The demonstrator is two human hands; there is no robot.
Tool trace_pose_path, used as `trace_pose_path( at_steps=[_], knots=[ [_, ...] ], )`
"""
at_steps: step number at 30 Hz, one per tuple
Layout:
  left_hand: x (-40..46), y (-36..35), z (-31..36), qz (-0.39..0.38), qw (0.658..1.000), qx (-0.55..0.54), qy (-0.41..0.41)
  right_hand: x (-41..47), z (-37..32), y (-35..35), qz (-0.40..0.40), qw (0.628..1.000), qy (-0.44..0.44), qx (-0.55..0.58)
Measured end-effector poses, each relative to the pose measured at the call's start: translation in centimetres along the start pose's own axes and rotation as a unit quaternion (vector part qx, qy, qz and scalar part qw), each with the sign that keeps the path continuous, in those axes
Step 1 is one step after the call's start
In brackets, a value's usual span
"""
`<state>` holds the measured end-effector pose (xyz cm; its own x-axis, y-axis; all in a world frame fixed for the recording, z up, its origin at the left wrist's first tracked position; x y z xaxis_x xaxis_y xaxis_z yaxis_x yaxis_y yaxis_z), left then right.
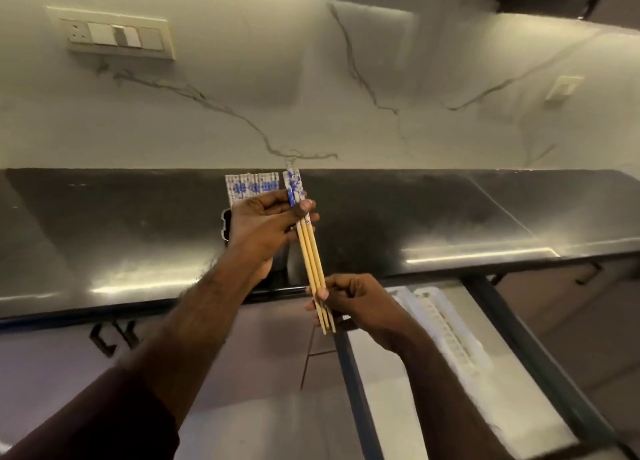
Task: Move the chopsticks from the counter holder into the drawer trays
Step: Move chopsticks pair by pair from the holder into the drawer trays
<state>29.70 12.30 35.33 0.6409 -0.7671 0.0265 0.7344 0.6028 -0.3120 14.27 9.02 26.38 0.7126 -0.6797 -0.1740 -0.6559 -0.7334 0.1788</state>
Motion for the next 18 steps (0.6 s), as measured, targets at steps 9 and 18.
trace_pose_path(
  at_steps=[9, 18],
  knots=[
    [-2.6, -8.7, -10.1, -0.033, 0.995, 0.002, 0.098, -6.5, 9.0, 8.4, 0.051, 0.992, -0.111, 0.044],
    [-4.8, -18.7, -24.3, -0.027, 0.977, 0.063, 0.2, -9.2, 20.3, 19.0, 0.059, 0.961, -0.247, 0.105]
  ],
)
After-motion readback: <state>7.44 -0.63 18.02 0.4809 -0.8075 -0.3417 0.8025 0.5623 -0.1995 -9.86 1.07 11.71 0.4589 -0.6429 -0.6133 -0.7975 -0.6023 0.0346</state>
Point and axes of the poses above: each hand's wrist, its own x-axis towards the middle knuckle, its own y-axis out of the back of the hand, z = x × y, the point moved 10 cm from there along x, towards the middle knuckle, and after that the axes turned 6 degrees about z, right-handed, at the moved point
